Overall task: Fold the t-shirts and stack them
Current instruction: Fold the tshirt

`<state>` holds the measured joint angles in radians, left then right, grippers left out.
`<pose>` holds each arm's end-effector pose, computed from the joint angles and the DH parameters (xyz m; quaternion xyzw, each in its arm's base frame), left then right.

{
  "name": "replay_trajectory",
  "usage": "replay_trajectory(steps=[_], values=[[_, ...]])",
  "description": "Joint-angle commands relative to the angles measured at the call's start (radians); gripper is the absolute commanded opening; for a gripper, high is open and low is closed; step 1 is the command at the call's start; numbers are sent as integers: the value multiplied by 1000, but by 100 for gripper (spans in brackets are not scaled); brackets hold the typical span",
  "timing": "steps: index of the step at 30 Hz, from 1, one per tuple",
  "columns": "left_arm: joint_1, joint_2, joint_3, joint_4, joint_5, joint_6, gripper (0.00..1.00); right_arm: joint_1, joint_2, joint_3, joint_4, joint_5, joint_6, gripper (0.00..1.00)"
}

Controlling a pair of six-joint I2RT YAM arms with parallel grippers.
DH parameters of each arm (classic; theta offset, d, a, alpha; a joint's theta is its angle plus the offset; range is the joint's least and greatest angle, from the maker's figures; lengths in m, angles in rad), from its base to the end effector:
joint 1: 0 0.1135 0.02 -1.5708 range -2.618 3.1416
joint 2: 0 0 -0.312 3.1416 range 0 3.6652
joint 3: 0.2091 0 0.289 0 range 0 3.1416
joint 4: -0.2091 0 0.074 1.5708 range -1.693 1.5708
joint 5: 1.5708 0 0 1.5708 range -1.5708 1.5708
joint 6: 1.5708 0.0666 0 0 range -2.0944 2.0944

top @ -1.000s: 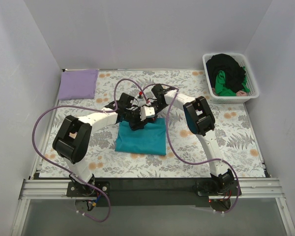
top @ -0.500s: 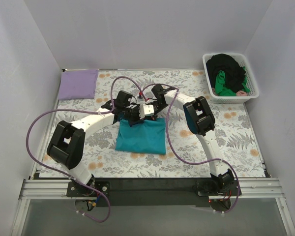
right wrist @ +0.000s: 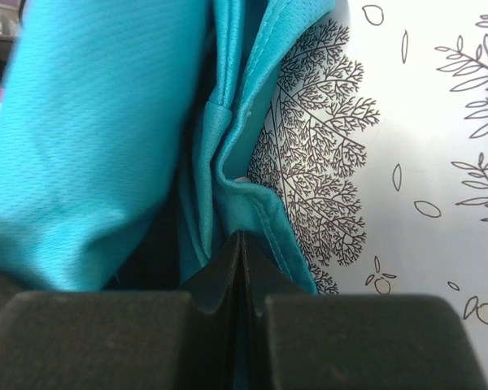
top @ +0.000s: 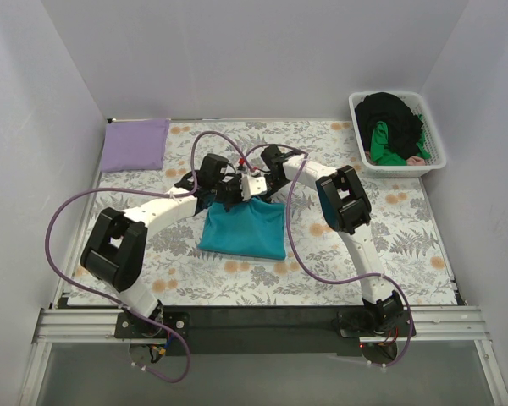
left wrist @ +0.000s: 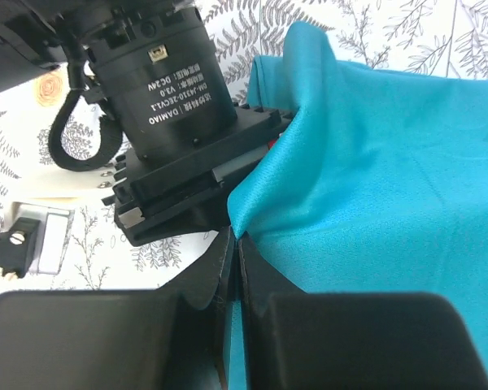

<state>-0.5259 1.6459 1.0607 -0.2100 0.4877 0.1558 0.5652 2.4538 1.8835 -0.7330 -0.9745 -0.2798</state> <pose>0.3348 -0.2304 0.2236 0.3864 0.8162 -0.2872 0.3196 0.4441 0.3469 0.1020 -0.4160 0.7731 0.4761 0.0506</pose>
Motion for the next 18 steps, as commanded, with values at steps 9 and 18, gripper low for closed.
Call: replay_trajectory(steps=[9,18], values=[[1,-97,-111,49,83,25,0,-24,-47,155,-118,244,-85,16],[0,-118,-104,35,77,33,0,-37,-16,151,-131,205,-110,12]])
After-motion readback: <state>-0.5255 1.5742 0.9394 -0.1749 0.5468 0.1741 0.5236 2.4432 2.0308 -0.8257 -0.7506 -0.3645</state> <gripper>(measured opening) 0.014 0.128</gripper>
